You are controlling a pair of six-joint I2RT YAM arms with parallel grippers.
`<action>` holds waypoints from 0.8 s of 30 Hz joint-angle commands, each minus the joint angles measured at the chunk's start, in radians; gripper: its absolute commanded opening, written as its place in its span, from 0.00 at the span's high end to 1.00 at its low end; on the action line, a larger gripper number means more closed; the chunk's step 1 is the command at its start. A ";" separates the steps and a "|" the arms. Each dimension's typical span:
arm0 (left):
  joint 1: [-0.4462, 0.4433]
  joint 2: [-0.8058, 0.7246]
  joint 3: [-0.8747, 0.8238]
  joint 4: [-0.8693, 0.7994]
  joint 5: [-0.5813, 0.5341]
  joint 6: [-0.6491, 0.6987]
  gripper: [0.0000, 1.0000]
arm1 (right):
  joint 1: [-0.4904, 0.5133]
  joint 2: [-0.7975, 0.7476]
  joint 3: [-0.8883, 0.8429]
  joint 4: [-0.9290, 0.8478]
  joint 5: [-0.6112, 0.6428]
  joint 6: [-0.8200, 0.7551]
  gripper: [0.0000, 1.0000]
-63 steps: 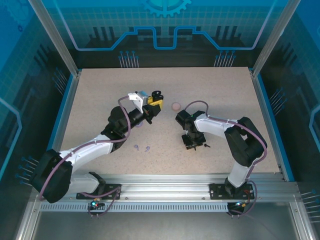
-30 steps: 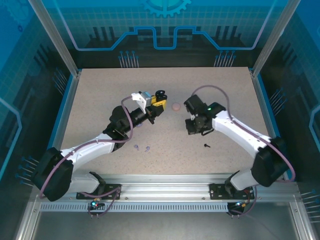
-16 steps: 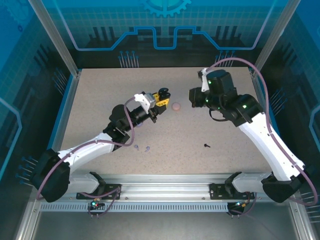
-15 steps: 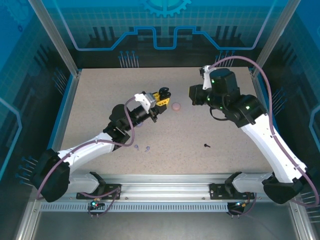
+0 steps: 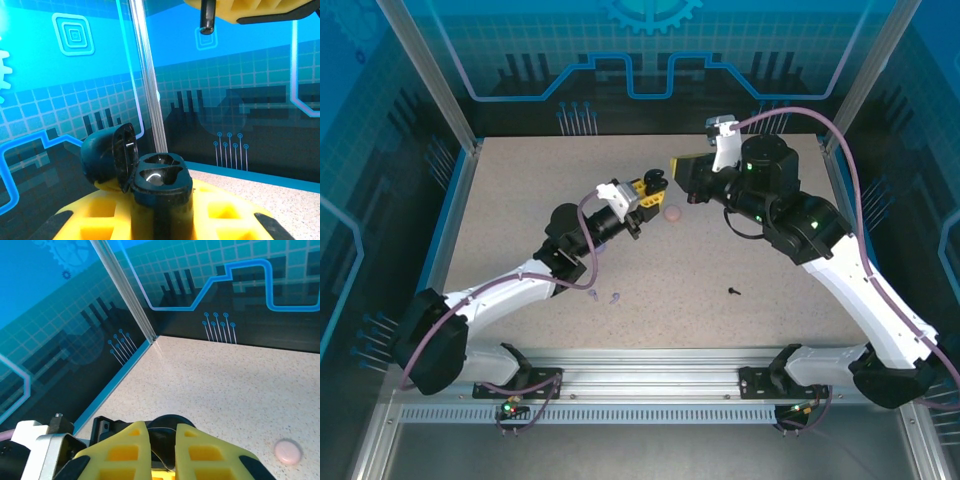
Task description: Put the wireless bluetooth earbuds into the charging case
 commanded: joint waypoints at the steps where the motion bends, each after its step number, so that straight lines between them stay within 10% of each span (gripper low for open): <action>1: -0.013 0.006 0.040 0.049 -0.011 0.022 1.00 | 0.031 0.017 0.005 0.059 -0.002 -0.028 0.86; 24: -0.017 -0.006 0.042 0.025 -0.015 0.039 1.00 | 0.069 0.043 -0.061 0.031 0.039 -0.039 0.88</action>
